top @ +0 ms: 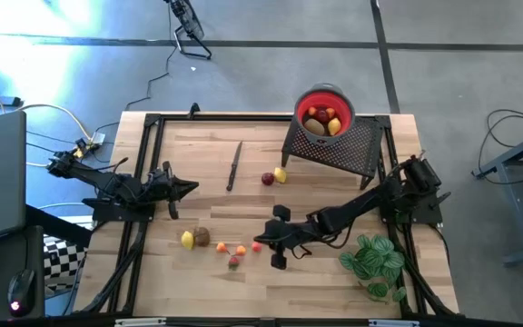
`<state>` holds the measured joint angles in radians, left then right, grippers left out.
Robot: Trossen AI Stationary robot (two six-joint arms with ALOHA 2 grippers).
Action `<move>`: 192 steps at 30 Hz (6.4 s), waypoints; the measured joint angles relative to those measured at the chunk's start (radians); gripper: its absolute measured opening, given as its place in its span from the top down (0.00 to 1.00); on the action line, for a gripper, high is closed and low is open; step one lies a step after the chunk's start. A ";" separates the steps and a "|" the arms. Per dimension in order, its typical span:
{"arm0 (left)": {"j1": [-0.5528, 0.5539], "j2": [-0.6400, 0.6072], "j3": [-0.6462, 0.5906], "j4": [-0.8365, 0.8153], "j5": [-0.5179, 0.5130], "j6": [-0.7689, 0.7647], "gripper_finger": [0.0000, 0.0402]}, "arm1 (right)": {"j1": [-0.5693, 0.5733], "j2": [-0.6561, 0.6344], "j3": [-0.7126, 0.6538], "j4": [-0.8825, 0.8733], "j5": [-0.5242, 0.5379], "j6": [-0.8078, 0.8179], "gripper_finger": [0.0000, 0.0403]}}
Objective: Pick & Place Fruit
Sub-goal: Put the orange pear into the red strainer bowl on the shelf
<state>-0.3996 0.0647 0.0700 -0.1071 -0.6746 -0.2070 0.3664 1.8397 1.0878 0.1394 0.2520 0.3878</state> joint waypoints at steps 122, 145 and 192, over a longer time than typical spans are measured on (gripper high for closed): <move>0.000 0.000 -0.001 -0.005 0.001 0.000 1.00 | -0.009 0.147 0.000 0.109 -0.076 -0.103 0.95; 0.000 0.000 -0.001 -0.005 0.001 0.000 1.00 | -0.009 0.146 0.000 0.119 -0.076 -0.101 0.99; 0.000 0.000 -0.001 -0.008 0.001 0.000 1.00 | -0.075 -0.577 -0.001 -0.502 0.246 -0.122 0.99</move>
<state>-0.3996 0.0647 0.0692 -0.1154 -0.6735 -0.2070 0.2913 1.2625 1.0866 -0.3631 0.4975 0.2657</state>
